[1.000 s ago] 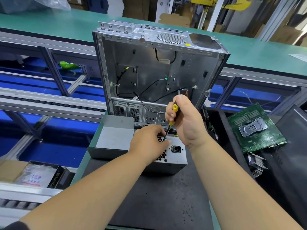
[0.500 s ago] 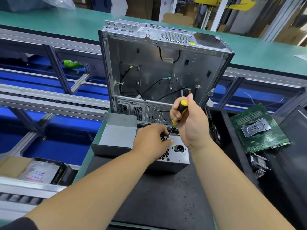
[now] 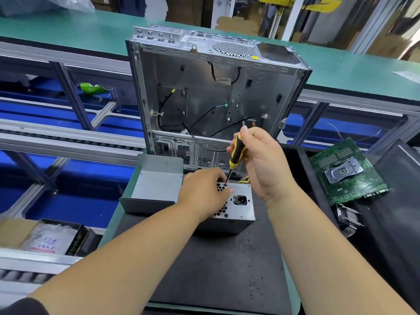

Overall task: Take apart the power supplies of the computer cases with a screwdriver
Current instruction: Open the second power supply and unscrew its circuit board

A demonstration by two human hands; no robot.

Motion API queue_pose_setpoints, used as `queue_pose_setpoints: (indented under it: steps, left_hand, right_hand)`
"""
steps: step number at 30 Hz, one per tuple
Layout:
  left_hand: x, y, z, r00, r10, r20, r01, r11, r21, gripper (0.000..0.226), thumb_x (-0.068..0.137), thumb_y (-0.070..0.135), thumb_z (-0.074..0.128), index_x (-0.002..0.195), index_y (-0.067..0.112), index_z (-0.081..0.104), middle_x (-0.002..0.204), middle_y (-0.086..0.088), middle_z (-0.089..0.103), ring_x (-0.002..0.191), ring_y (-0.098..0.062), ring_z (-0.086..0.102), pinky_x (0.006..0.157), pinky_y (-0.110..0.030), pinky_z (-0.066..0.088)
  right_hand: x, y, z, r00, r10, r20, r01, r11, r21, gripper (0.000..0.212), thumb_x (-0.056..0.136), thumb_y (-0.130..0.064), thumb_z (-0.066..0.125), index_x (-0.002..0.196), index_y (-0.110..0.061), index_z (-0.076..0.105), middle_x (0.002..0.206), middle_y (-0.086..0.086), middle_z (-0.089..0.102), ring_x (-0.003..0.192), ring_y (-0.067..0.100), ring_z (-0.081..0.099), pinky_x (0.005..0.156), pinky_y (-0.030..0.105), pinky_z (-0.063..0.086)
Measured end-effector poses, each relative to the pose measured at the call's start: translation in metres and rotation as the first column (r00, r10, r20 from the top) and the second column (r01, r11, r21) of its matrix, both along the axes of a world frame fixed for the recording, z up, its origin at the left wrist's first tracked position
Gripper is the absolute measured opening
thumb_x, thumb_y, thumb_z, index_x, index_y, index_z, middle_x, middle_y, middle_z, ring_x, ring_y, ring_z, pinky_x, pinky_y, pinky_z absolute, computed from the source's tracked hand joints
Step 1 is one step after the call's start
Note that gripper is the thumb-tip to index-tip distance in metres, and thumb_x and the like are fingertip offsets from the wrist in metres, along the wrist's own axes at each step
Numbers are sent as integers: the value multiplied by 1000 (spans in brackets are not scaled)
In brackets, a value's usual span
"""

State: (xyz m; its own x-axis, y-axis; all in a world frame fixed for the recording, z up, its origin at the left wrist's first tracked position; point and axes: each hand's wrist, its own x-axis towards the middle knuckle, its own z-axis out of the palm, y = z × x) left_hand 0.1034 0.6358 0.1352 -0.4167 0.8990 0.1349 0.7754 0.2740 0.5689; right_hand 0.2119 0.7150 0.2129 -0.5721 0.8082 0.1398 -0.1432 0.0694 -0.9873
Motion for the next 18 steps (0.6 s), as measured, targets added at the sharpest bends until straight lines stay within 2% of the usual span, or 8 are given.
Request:
queue_pose_setpoints:
  steps: [2,4,7,9,11,13,15,18]
  left_hand:
    - [2,0,-2,1000,-6,2,6,1000,2,21,86,55,63,88,39,50,96,16,61,101,-14,56,90,-33,36]
    - [3,0,-2,1000,-11,10,10,1000,9,20,86,55,63,89,39,50,96,16,60,102,-13,55,90,-32,36]
    - [3,0,-2,1000,-2,7,1,1000,25,22,84,54,64,88,39,49,95,16,60,102,-14,55,90,-32,37]
    - [2,-1,-3,1000,8,6,-8,1000,17,22,84,54,65,87,40,49,97,15,61,103,-14,55,91,-33,38]
    - [2,-1,-3,1000,10,-8,-10,1000,-23,22,83,54,64,87,39,49,97,15,58,104,-15,55,90,-34,37]
    - [0,3,0,999,-9,-50,3,993,-114,23,82,57,63,90,38,52,101,12,56,107,-18,55,89,-35,35]
    - [-3,9,5,997,-34,-66,17,973,-229,31,78,63,62,95,39,53,114,8,57,113,-20,54,93,-37,34]
    - [-4,17,7,996,-57,-75,27,936,-351,57,73,74,59,115,35,60,125,7,55,119,-22,51,96,-39,33]
  right_hand:
    - [-1,-1,0,1000,6,-24,-7,1000,-26,29,93,-41,54,84,-19,69,77,-1,67,80,17,63,74,33,49]
    - [-4,-5,-2,994,31,-100,-41,995,-94,40,98,-42,45,77,-19,71,71,-1,62,71,16,57,74,29,47]
    - [-10,-8,-6,977,52,-205,-80,988,-133,53,103,-43,33,71,-15,64,59,-1,46,59,15,41,63,27,38]
    - [-12,-9,-6,967,74,-245,-111,984,-142,54,102,-48,30,71,-13,59,56,-2,38,55,15,33,58,26,33]
    - [-11,-8,-5,971,94,-218,-127,982,-140,42,99,-46,37,76,-15,53,56,-2,37,55,16,31,58,28,30]
    - [-10,-6,-5,982,97,-161,-113,989,-92,25,96,-36,45,80,-16,46,61,-2,43,58,17,36,63,30,32]
    - [-7,-6,-6,989,106,-105,-111,993,-41,24,95,-34,48,81,-16,46,71,-1,52,66,17,47,68,29,39]
    - [-2,-5,-4,996,82,-39,-83,996,-28,23,92,-39,54,80,-19,54,80,-5,60,76,14,59,66,23,47]
